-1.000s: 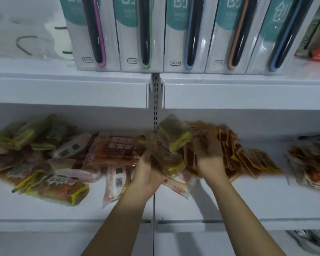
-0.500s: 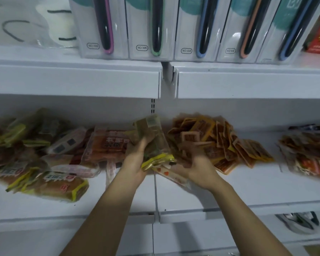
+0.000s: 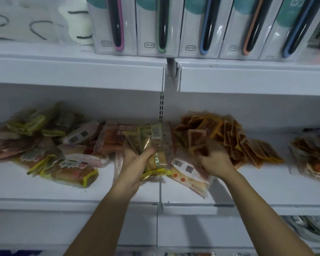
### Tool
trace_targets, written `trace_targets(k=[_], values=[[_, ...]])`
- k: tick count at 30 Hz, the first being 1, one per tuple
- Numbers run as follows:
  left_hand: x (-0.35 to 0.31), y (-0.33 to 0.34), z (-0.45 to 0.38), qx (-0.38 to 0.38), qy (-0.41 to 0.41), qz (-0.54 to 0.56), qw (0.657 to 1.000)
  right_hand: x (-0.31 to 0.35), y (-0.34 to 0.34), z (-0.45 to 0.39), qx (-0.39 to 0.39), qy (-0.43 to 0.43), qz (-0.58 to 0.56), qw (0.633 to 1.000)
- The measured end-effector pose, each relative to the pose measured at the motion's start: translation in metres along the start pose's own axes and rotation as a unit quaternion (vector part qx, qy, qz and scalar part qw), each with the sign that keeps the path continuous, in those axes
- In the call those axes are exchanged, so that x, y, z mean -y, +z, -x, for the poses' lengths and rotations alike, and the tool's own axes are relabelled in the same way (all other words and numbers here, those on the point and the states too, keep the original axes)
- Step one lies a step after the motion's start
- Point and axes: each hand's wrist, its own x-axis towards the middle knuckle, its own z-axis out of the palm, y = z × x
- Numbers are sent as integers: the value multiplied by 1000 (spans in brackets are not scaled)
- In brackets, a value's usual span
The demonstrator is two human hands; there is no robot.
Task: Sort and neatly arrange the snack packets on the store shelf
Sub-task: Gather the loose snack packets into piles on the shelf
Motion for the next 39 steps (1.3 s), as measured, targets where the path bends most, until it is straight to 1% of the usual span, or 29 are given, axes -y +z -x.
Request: trace_targets(k=[2,3,6,8,9,10,11,13,14,15,16,18,20,22,24,25,28,31,34,37,39], values=[[4,4,1,0,-8,-19,1000,-4,9,10,28,-53,57,997],[7,7,2,-8,-12,-24,1000,-8,16,14,23,-64,80,994],[14,11,4,-26,-21,-11,999,-13,29,23,-12,-72,117,990],[18,13,5,-33,-23,-13,999,-12,25,25,-54,-73,133,987],[19,14,6,-38,-21,-16,999,-10,22,27,-62,-75,127,987],[19,15,7,-42,-18,-17,999,-6,20,31,-40,-76,115,990],[20,16,8,-50,-18,-19,998,-1,20,35,5,-81,112,990],[21,18,10,-61,-8,-19,998,5,25,43,108,-74,141,981],[21,19,11,-64,0,-19,998,5,27,44,138,-61,141,978],[21,19,13,-64,8,-22,998,4,29,43,141,-41,111,983],[21,18,14,-62,14,-25,998,3,27,39,122,-15,61,991],[19,16,16,-64,31,-33,997,7,17,32,59,41,-62,995],[17,14,16,-72,50,-39,995,16,5,26,5,93,-190,977],[12,13,19,-83,70,-61,992,34,3,23,-15,97,-269,958],[7,10,21,-90,85,-74,990,57,14,18,4,83,-308,948],[3,8,24,-96,85,-73,989,72,22,16,21,78,-310,947],[-13,-13,32,-131,93,-92,983,116,49,11,78,50,-252,963],[-39,-47,37,-164,105,-106,975,163,78,6,177,-39,-185,966],[-71,-92,37,-207,106,-119,965,213,108,-3,244,-127,-161,948],[-98,-145,29,-211,105,-40,971,265,135,-12,284,-167,-151,932],[-116,-179,26,-212,103,2,972,299,152,-16,263,-202,-152,931]])
